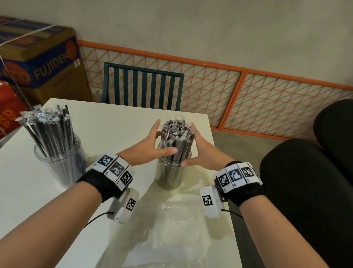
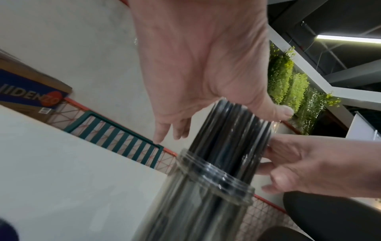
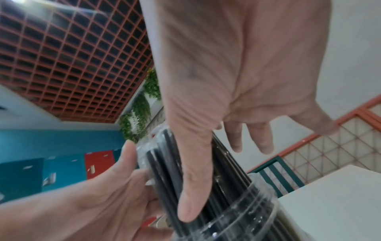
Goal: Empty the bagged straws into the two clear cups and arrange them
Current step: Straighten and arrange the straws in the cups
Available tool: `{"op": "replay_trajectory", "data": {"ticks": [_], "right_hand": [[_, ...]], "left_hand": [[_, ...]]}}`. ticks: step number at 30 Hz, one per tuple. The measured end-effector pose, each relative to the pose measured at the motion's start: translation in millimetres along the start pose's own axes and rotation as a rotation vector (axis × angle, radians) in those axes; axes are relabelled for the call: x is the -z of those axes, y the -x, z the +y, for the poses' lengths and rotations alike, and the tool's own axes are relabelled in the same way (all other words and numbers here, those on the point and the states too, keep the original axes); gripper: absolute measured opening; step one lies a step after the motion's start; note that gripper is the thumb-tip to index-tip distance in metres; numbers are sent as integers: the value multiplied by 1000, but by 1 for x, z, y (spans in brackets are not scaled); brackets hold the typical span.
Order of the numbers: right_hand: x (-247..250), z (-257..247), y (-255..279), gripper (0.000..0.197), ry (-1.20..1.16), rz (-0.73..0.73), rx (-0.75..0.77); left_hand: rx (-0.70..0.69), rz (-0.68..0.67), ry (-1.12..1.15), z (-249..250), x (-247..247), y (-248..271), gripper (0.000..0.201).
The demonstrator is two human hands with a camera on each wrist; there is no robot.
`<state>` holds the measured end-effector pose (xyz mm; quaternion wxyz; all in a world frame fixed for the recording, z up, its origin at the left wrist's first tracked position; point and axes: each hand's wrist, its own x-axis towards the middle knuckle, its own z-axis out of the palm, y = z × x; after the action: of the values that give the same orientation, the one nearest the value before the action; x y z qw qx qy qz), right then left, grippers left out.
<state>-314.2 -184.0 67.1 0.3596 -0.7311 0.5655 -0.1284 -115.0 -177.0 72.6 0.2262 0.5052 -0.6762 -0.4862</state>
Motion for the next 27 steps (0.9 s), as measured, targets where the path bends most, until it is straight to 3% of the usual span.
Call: {"op": "replay_trajectory", "data": {"ticks": [5,8,12,15,17,19,22,27], "right_hand": [[3,1,1,106,-157,-20,-1],[-8,0,-6,88,-174,60,62],[-12,-7,-5,77,-174,224,116],[-1,-10,-3,81,-180,246,174],[7,-6,-3,93,-121,126,122],[11,2,-2,98,-43,7,65],[11,12,-4,104,-52,-40,22],[-3,10,-9,119,-253,-6,63]], "left_hand": [[-94,202,180,-4,-25,-1,108],[-131,296,211,-2,-37,-7,112],[-113,362,218,8,-34,-14,96],[-116,105,236,9,-17,-9,97],[-73,-24,221,6,-2,-5,102],[-6,-63,210,3,7,-2,103],[26,-23,214,1,5,2,103],[-101,255,256,3,-31,3,113]]}}
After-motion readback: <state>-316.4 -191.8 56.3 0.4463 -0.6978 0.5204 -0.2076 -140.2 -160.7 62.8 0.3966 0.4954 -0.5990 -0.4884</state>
